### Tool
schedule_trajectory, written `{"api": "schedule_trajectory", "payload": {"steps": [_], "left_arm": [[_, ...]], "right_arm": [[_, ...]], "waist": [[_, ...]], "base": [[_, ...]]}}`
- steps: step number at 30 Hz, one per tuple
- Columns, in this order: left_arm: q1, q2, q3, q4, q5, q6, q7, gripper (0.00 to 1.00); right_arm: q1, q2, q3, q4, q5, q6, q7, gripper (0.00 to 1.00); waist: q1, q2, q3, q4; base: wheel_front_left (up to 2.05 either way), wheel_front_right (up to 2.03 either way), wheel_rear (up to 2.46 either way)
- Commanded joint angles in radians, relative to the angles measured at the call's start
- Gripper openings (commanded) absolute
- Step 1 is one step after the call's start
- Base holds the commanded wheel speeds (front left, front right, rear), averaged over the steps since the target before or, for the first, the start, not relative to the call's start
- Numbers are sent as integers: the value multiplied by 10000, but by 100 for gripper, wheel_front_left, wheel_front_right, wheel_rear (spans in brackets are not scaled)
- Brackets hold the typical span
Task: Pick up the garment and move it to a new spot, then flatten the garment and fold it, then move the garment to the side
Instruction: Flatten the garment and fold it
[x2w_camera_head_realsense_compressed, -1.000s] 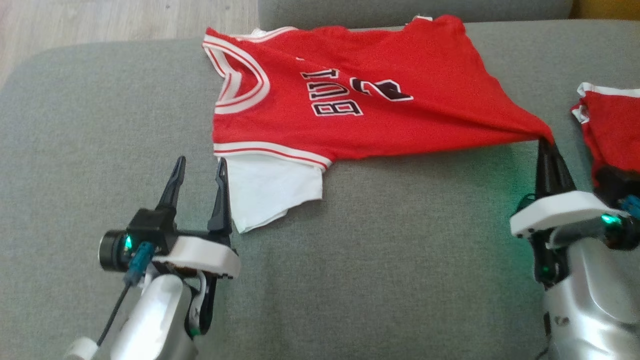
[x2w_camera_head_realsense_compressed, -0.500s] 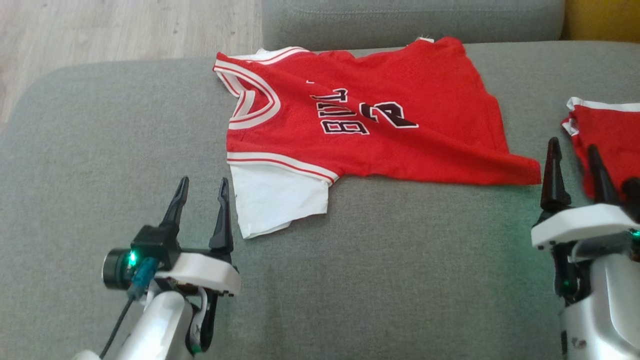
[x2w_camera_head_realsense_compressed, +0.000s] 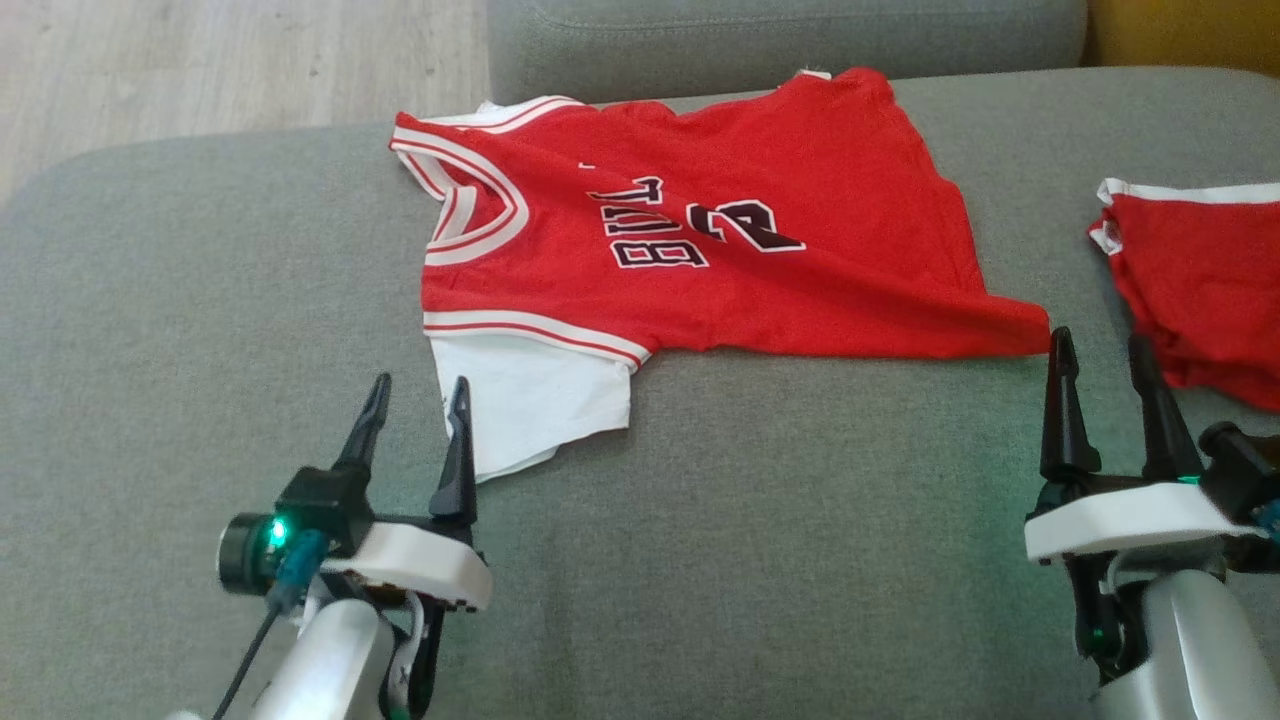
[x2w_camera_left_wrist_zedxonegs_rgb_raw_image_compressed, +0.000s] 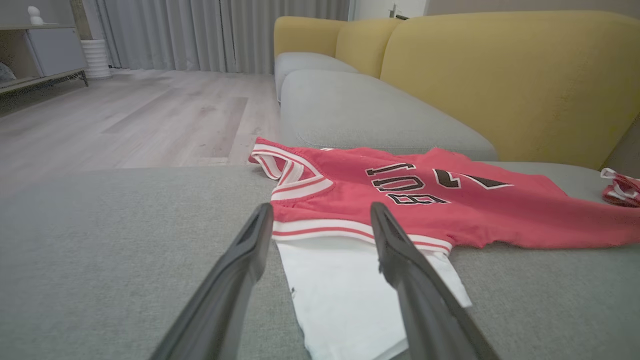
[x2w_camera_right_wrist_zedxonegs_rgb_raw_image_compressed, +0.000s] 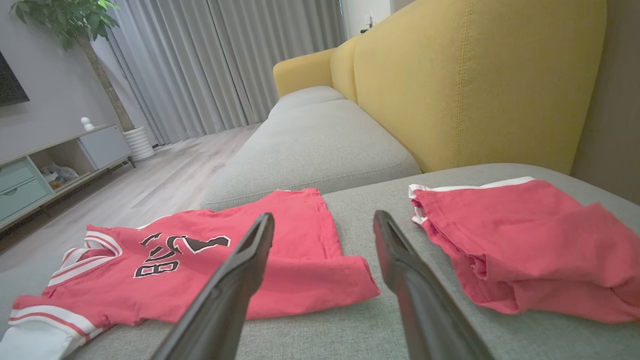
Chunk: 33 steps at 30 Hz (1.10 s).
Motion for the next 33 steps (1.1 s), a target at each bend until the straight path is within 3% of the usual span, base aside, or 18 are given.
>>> {"api": "schedule_trajectory", "payload": {"steps": [1,13,21,33], "left_arm": [[-336,219,205,-281,-98,-96,66,100],[-321,100,-586,452,-160,-511,1221,100],[-580,204,-242,1186,-201,125,1400,100],[-759,327,-266,1998,-411,84,1828,100]], "right_arm": [[-270,-39,304,-421,35,-9,-161,100],[-314,-39,253,-242,9,-9,-378,100],[-445,-39,353,-161,-6,-9,-410,100],[-596,-39,455,-50,109,-9,-475,100]], "waist": [[0,-1,84,-72],[0,-1,310,-107],[0,-1,462,-229],[0,-1,778,-612]], "base": [[0,0,0],[0,0,0],[0,0,0],[0,0,0]]}}
